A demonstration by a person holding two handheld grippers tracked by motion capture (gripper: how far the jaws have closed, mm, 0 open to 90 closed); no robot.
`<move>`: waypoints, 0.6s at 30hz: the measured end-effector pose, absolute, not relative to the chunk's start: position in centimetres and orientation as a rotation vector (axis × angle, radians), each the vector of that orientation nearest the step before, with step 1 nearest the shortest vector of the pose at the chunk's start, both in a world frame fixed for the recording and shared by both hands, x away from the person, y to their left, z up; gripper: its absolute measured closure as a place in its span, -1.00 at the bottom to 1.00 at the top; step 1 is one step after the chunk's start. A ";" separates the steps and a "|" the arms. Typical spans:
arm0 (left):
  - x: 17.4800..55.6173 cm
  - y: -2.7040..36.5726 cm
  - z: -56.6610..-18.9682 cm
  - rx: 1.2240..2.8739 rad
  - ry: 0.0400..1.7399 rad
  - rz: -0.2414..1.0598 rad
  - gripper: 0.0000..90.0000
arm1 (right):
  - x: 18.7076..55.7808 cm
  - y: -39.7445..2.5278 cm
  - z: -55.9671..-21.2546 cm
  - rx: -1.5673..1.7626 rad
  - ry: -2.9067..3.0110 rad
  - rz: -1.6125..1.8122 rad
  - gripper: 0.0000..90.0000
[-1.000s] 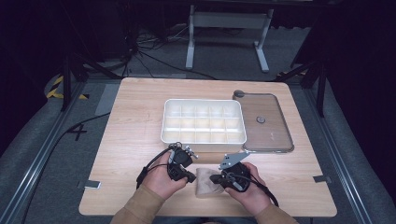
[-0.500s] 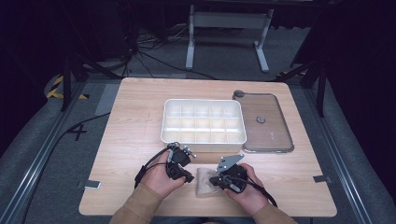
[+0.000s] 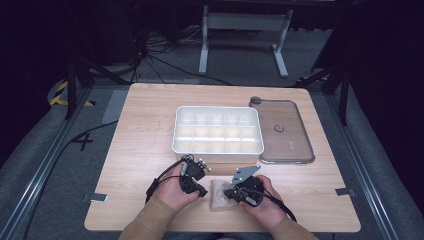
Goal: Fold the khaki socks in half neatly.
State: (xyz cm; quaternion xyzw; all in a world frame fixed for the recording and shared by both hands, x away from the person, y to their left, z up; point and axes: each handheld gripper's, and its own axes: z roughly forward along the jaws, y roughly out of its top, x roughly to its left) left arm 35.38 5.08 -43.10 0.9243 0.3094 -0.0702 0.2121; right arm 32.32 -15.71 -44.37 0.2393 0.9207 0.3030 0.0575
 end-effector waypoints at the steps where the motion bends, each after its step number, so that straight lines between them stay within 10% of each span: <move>1: 35.4 4.9 -43.3 2.575 0.860 -0.195 0.80 | 32.3 -15.7 -44.4 0.725 2.791 0.918 0.99; 18: 35.2 3.5 -44.0 2.596 0.825 -0.200 0.83 | 32.2 -15.9 -44.6 0.703 2.775 0.935 0.98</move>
